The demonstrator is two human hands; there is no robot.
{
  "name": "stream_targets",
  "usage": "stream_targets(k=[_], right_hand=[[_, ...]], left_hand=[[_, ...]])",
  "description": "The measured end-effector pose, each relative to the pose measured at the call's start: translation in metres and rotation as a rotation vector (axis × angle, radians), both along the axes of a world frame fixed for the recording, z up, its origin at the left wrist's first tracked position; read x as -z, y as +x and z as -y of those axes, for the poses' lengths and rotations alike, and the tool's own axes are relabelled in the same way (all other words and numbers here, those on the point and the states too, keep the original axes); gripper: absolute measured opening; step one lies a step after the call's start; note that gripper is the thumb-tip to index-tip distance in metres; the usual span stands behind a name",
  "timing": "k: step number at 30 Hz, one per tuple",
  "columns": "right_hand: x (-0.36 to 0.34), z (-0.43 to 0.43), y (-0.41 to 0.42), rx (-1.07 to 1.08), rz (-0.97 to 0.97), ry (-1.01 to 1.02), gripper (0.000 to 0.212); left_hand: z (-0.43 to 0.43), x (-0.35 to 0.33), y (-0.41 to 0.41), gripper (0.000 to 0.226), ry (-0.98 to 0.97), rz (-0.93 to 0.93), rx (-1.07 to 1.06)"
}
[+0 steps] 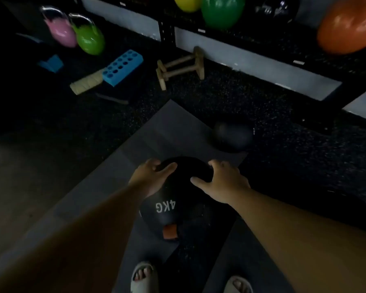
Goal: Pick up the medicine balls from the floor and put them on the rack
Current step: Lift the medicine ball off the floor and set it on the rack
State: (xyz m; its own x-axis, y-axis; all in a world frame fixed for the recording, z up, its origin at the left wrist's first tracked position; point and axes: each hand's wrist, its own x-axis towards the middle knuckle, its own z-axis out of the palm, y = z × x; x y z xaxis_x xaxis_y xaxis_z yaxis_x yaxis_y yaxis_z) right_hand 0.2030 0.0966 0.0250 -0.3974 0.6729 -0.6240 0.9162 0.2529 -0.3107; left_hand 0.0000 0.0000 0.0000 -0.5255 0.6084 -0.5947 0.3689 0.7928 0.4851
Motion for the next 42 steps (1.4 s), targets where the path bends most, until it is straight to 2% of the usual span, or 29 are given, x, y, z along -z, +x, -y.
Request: stream_targets(k=[5, 8, 11, 16, 19, 22, 24, 26, 28, 31, 34, 36, 39, 42], right_hand=[[0.096, -0.025, -0.035, 0.031, 0.054, -0.032, 0.112], [0.132, -0.034, -0.059, 0.084, 0.028, -0.058, 0.118], [0.155, -0.038, -0.072, 0.13, -0.009, -0.117, 0.126], [0.181, -0.038, -0.076, 0.286, -0.036, -0.207, 0.149], [0.19, -0.044, -0.073, 0.432, -0.065, -0.253, 0.164], [0.204, -0.046, -0.071, 0.526, -0.124, -0.279, 0.158], [0.21, -0.043, -0.071, 0.567, -0.141, -0.269, 0.151], [0.214, -0.039, -0.073, 0.607, -0.161, -0.247, 0.148], [0.207, -0.034, -0.071, 0.623, -0.185, -0.225, 0.144], [0.19, -0.025, -0.056, 0.664, -0.241, -0.206, 0.132], [0.171, -0.01, -0.038, 0.741, -0.389, -0.195, 0.125], [0.154, -0.002, -0.035, 0.838, -0.54, -0.187, 0.113], [0.111, -0.005, -0.04, 0.971, -0.761, -0.152, 0.092], [0.05, -0.026, -0.052, 1.05, -0.889, -0.085, 0.101]], left_hand=[[-0.008, 0.108, -0.037, 0.092, -0.062, 0.011, -0.09], [-0.007, 0.143, -0.061, 0.097, -0.075, 0.075, -0.155], [0.0, 0.171, -0.08, 0.091, -0.099, 0.161, -0.246], [0.021, 0.195, -0.083, 0.1, -0.265, 0.459, -0.469], [0.041, 0.209, -0.084, 0.121, -0.277, 0.594, -0.613], [0.058, 0.232, -0.083, 0.132, -0.217, 0.739, -0.746], [0.061, 0.24, -0.08, 0.119, -0.172, 0.789, -0.813], [0.059, 0.241, -0.077, 0.091, -0.102, 0.805, -0.814], [0.055, 0.237, -0.074, 0.075, -0.067, 0.816, -0.803], [0.05, 0.223, -0.071, 0.071, -0.028, 0.805, -0.731], [0.034, 0.199, -0.077, 0.065, 0.019, 0.76, -0.706], [0.016, 0.177, -0.087, 0.071, 0.1, 0.68, -0.672], [-0.018, 0.114, -0.106, 0.094, 0.221, 0.55, -0.588], [-0.063, 0.02, -0.126, 0.087, 0.319, 0.45, -0.443]])
